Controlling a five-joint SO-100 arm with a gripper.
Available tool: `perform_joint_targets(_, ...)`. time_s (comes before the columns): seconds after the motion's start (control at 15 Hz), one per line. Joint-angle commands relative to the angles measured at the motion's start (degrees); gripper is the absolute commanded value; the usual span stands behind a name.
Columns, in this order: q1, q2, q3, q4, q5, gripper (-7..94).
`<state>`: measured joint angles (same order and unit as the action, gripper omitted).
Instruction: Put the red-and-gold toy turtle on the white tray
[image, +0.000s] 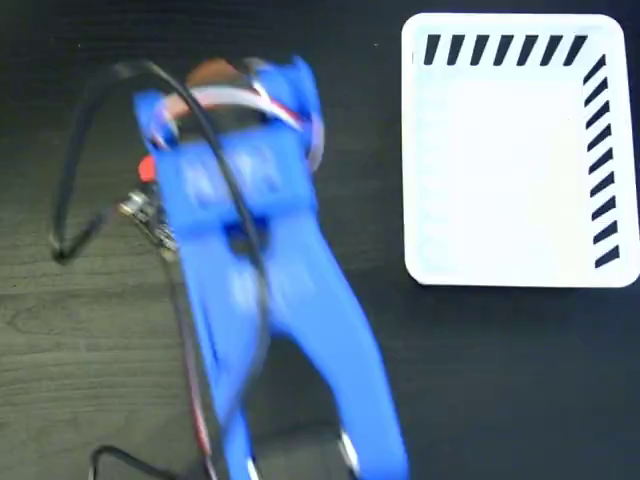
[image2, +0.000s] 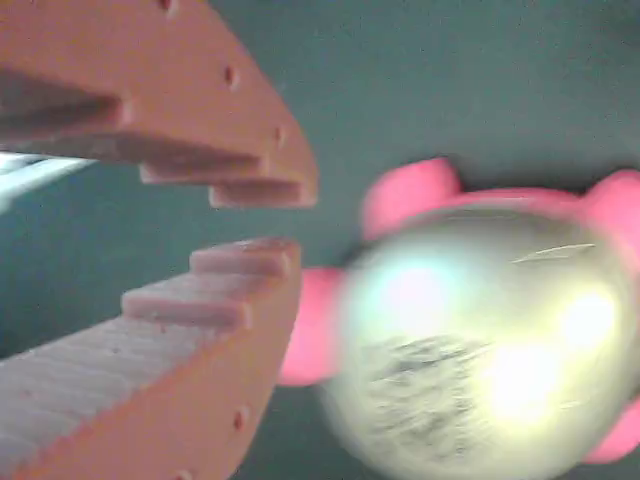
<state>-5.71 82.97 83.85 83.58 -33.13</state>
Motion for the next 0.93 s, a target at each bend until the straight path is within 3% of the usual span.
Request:
perform_joint_targets(0.0,-1.76,-5.1,-10.55,2.81,0.62,0)
perform_joint_targets(0.07,-1.93,-7.47,-12.57,3.08,1.05,3)
perform_joint_targets(0.2,-1.93,-11.07,-17.23,6.42,0.7,28)
perform_joint_targets(0.4,-1.32,-11.87,-19.07,9.05,-1.58,50)
perform_joint_targets(0.53,-0.88,-12.39,-18.98,9.05,-2.11,59)
perform_joint_targets(0.87,0.88,-15.29,-17.75,8.96,-6.42,65)
